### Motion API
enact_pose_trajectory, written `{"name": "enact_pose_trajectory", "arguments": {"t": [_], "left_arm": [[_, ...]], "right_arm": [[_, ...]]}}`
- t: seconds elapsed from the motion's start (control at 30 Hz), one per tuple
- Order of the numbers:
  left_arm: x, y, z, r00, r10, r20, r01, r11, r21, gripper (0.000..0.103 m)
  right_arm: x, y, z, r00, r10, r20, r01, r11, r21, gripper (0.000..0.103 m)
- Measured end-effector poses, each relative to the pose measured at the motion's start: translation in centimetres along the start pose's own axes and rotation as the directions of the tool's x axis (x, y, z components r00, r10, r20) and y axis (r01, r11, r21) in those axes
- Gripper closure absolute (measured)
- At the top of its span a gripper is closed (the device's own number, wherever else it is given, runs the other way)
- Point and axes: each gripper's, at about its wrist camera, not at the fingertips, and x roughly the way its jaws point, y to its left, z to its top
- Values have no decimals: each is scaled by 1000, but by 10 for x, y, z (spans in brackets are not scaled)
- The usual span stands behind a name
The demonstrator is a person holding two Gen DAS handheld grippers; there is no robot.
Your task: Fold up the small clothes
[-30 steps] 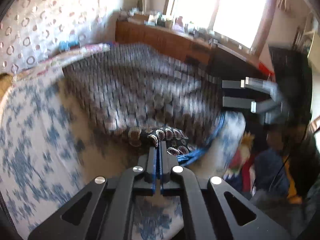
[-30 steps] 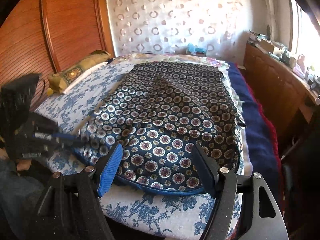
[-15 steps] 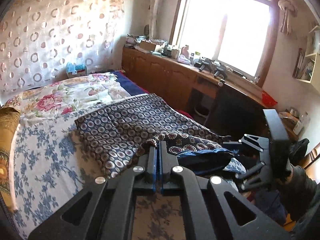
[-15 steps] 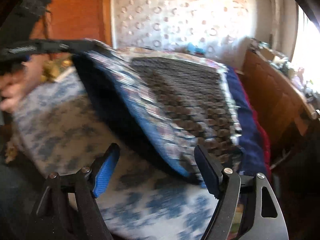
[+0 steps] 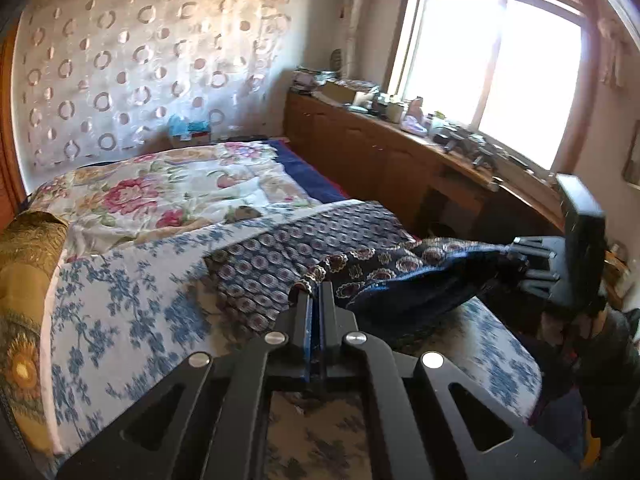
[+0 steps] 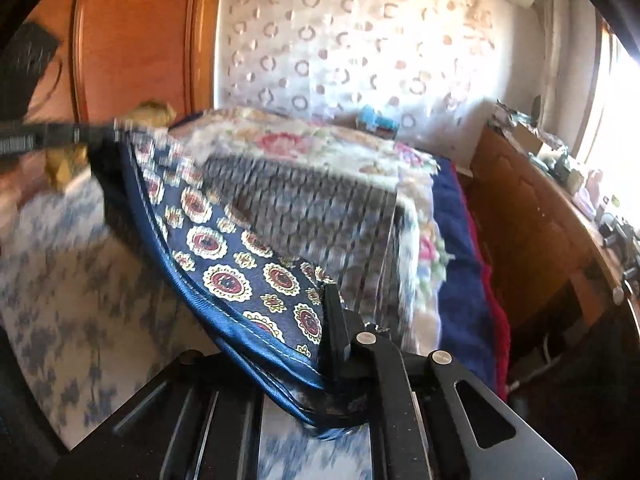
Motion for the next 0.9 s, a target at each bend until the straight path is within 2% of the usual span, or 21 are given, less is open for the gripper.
{"name": "enact_pose_trajectory", "arguments": {"t": [0.13,0.2,0.43,0.5,0.57,0.63,0.73,0.8,0.87,0.9], "left_arm": [[19,19,9,1000,28,-8,-28,999,-16,101],[28,29,12,999,34,-13,-34,999,-30,101],[50,56,16,998,55,-20,-56,997,-53,97],[53,62,17,998,58,-20,-59,996,-68,93],[52,64,16,998,63,-15,-64,996,-64,81],[51,65,15,997,83,-8,-83,995,-54,74],[50,69,14,996,90,-4,-90,994,-63,72],[52,74,14,995,95,-12,-96,993,-64,69],[62,77,12,994,94,-50,-97,993,-61,68],[65,77,11,993,97,-61,-100,993,-61,68]], "right_arm": [[30,-18,35,999,35,3,-35,999,9,96],[47,-22,46,999,47,-12,-47,999,0,99],[109,-31,76,993,97,-70,-98,995,-19,99],[121,-32,79,991,101,-89,-104,994,-26,99],[130,-34,80,989,112,-100,-115,993,-20,99],[138,-35,81,987,115,-114,-119,993,-21,99],[146,-39,82,986,105,-131,-106,994,-1,85],[148,-48,81,986,94,-136,-92,995,23,68],[149,-56,83,987,91,-135,-85,995,50,63],[148,-58,85,989,78,-128,-71,996,55,53]]}}
